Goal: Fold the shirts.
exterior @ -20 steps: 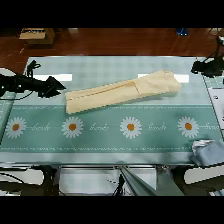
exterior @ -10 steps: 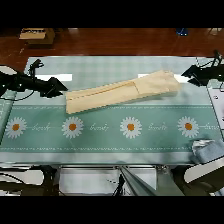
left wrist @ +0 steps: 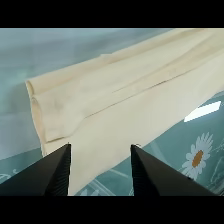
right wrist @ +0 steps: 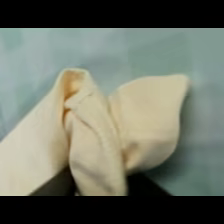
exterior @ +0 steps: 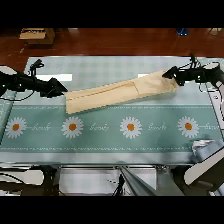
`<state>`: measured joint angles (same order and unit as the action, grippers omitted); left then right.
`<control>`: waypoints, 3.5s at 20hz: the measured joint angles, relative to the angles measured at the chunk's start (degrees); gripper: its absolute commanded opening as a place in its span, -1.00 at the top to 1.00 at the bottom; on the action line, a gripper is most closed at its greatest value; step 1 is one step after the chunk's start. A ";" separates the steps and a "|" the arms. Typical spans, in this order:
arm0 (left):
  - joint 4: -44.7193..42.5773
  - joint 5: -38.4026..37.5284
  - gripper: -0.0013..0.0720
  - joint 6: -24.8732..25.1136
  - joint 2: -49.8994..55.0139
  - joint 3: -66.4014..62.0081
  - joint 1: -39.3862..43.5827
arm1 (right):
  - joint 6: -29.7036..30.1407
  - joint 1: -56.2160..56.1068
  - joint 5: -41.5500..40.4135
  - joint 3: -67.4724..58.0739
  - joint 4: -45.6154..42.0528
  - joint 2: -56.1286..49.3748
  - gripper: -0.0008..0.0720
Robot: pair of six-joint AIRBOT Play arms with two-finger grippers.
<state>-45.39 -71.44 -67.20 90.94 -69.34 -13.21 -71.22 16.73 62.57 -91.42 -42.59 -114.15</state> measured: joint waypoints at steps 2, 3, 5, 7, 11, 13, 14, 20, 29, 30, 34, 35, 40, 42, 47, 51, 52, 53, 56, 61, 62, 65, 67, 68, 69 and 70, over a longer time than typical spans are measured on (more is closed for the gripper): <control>0.00 -0.02 0.47 0.07 0.00 -0.02 0.00 | 2.93 -0.85 1.73 0.02 -0.20 0.76 0.91; 0.02 -0.07 0.81 0.13 0.00 -0.02 0.00 | 4.42 -1.03 2.69 0.00 0.44 1.84 0.91; 0.74 -0.66 0.90 0.20 0.00 -0.09 0.04 | 6.56 -1.14 5.29 0.00 0.17 4.94 0.92; 3.41 -1.75 0.90 0.85 -0.04 -0.15 0.48 | 7.56 -1.33 8.33 0.00 -1.46 9.29 0.92; 11.08 -2.45 0.90 1.77 -0.11 -0.17 4.70 | 4.90 -3.17 15.56 0.00 -7.48 18.91 0.92; 13.73 -1.75 0.90 1.92 -0.11 -0.17 9.01 | 2.01 -5.33 18.18 0.00 -10.97 23.23 0.92; 14.71 -0.70 0.90 1.95 -0.11 -0.17 11.65 | 0.55 -6.75 19.12 0.00 -13.09 25.22 0.92; 17.22 8.74 0.90 -0.24 0.44 -0.17 28.39 | -8.41 -15.47 22.10 0.00 -23.74 32.11 0.92; 21.92 17.92 0.91 -2.80 7.58 -0.17 42.64 | -16.50 -26.29 25.79 0.00 -29.22 37.48 0.91; 23.74 18.36 0.91 -2.58 8.48 -0.17 43.69 | -17.31 -27.36 25.88 0.00 -29.46 38.27 0.92; 31.12 20.94 0.90 -0.83 10.51 -0.17 48.78 | -20.17 -30.77 26.14 0.00 -29.81 40.96 0.91; 32.28 21.99 0.91 -0.59 10.73 -0.17 50.07 | -20.76 -31.30 26.18 0.00 -29.88 41.46 0.92; 34.05 22.62 0.91 0.20 10.62 -0.17 47.43 | -22.18 -32.30 26.58 0.00 -30.93 42.38 0.92; 32.13 20.39 0.91 0.35 8.83 -0.17 42.49 | -22.45 -32.85 26.69 0.00 -31.28 42.56 0.92; 23.56 15.26 0.91 0.09 -2.10 -0.17 23.71 | -25.31 -40.04 19.87 0.04 -36.13 40.92 0.92; 21.11 9.75 0.91 -0.04 -12.63 -0.17 6.60 | -29.00 -45.86 11.85 0.07 -38.56 34.14 0.91; 20.65 8.37 0.91 -0.07 -14.84 -0.17 2.86 | -29.62 -46.95 9.62 0.04 -38.34 31.95 0.91; 20.41 7.41 0.91 -0.04 -16.98 -0.17 -0.76 | -30.32 -48.04 7.41 0.07 -37.68 29.46 0.91; 20.02 2.27 0.91 0.42 -21.46 -0.17 -8.63 | -31.30 -51.06 0.31 0.07 -33.48 22.18 0.91; 19.65 -3.89 0.91 2.19 -23.87 0.90 -11.76 | -31.93 -54.73 -12.90 0.07 -25.24 13.25 -0.29; 19.65 -4.55 0.91 2.54 -24.02 1.51 -11.32 | -31.93 -54.97 -15.91 0.07 -23.23 12.35 -0.54; 19.63 -5.09 0.91 3.67 -24.30 4.37 -8.81 | -31.82 -55.15 -24.61 0.07 -18.29 11.56 -0.53; 19.54 -4.50 0.91 4.13 -24.35 6.60 -6.84 | -31.63 -54.18 -28.24 0.07 -16.46 12.92 -0.53; 19.61 -3.89 0.91 4.39 -24.39 7.80 -5.84 | -31.04 -53.20 -28.65 0.07 -16.26 14.21 -0.53; 19.56 -3.41 0.91 4.52 -24.39 8.79 -5.03 | -30.14 -52.04 -27.69 0.07 -16.63 15.72 -0.53; 19.54 -2.93 0.91 4.83 -24.39 9.70 -4.35 | -28.74 -50.56 -25.11 0.07 -17.70 17.66 -0.53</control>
<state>-25.85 -74.37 -62.37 66.54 -59.64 -17.56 -99.96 -33.82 37.45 -91.35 -60.29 -96.49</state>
